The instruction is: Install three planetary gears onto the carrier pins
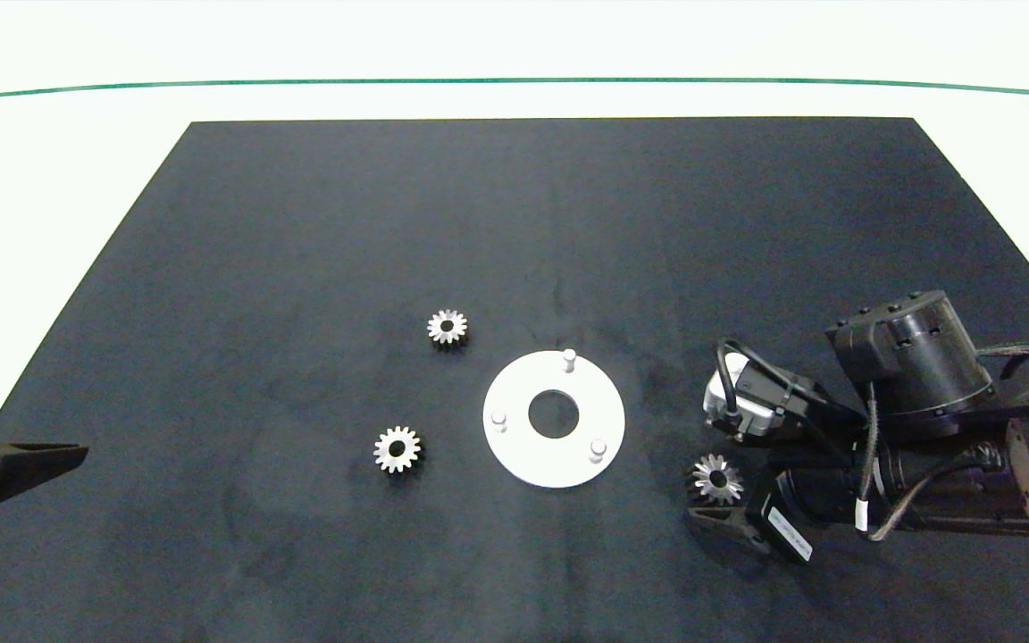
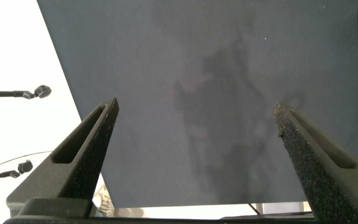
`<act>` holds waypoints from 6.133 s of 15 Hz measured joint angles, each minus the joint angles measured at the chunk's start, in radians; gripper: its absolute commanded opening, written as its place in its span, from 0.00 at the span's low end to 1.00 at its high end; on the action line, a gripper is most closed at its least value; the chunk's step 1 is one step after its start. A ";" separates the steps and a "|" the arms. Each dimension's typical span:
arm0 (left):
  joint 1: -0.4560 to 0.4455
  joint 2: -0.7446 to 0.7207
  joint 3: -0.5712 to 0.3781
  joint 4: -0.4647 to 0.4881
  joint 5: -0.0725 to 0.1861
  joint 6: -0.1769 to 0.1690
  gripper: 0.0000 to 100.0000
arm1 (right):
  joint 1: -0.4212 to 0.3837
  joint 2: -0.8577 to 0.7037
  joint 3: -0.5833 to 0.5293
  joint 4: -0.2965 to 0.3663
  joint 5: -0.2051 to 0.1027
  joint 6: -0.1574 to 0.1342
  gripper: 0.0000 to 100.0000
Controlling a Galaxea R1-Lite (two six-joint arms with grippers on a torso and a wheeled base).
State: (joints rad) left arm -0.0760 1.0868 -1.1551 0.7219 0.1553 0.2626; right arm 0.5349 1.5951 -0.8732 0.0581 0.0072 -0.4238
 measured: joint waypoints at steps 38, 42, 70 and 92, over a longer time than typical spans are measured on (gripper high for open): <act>0.012 -0.041 -0.034 0.015 0.000 -0.003 1.00 | 0.258 0.111 -0.272 0.024 -0.093 0.034 0.37; 0.012 -0.042 -0.034 0.015 0.000 -0.003 1.00 | 0.258 0.139 -0.274 0.022 -0.096 0.034 0.37; 0.008 -0.043 -0.032 0.014 0.000 -0.003 1.00 | 0.260 0.170 -0.280 0.013 -0.122 0.057 1.00; -0.595 0.084 0.100 -0.257 0.002 -0.189 1.00 | -0.119 -0.727 -0.032 0.093 -0.351 0.167 1.00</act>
State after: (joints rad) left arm -0.6711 1.1713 -1.0549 0.4651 0.1577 0.0736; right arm 0.4160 0.8677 -0.9049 0.1509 -0.3443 -0.2572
